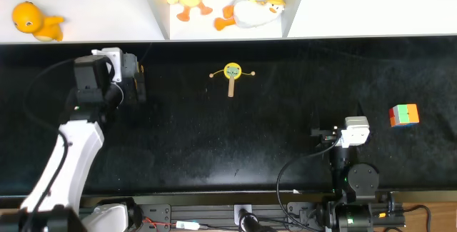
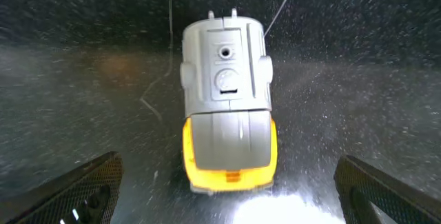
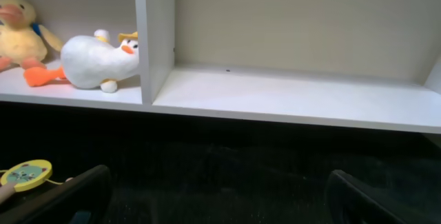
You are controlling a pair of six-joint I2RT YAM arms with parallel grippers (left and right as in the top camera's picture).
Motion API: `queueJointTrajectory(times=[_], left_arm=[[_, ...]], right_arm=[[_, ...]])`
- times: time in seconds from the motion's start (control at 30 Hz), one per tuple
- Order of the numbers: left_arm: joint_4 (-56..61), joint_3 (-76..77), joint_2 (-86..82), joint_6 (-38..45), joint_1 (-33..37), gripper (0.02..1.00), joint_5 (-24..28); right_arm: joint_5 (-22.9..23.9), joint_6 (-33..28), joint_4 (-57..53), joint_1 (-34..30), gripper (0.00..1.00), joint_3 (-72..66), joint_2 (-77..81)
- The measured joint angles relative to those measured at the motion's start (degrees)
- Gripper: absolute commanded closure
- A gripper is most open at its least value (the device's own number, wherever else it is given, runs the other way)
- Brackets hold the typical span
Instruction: Store Toys
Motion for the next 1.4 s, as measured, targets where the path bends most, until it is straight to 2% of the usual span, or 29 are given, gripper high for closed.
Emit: queueJointTrajectory(times=[0.2,0.4,0.6,0.77,1.03,1.23,1.4], left_arm=[[5.22,0.00,5.81,-0.02,0.00,0.038,1.16],[6.86,0.00,9.55,-0.31,0.00,0.211,2.23],[8.52,0.00,9.90,-0.15,0.00,0.467,2.36],[8.92,0.00,9.90,-0.20,0.00,0.557,2.36],[3.78,-0.04,7.30,-0.17,0.00,0.586,1.95],[-6.16,-0.33,-2.05,-0.17,0.00,0.590,0.76],[-7.91,-0.28,-8.15,-0.17,-0.09,0.590,1.18]], right_arm=[[0.00,-0.04,-0.04,-0.02,0.005,0.00,0.00],[0.00,-0.02,-0.02,0.00,0.005,0.00,0.00],[0.00,-0.02,-0.02,0.00,0.005,0.00,0.00],[0.00,0.00,-0.04,0.00,0.007,0.00,0.00],[0.00,-0.02,-0.04,0.00,0.007,0.00,0.00],[0.02,0.00,-0.04,0.00,0.005,0.00,0.00],[0.00,-0.02,-0.04,0.00,0.007,0.00,0.00]])
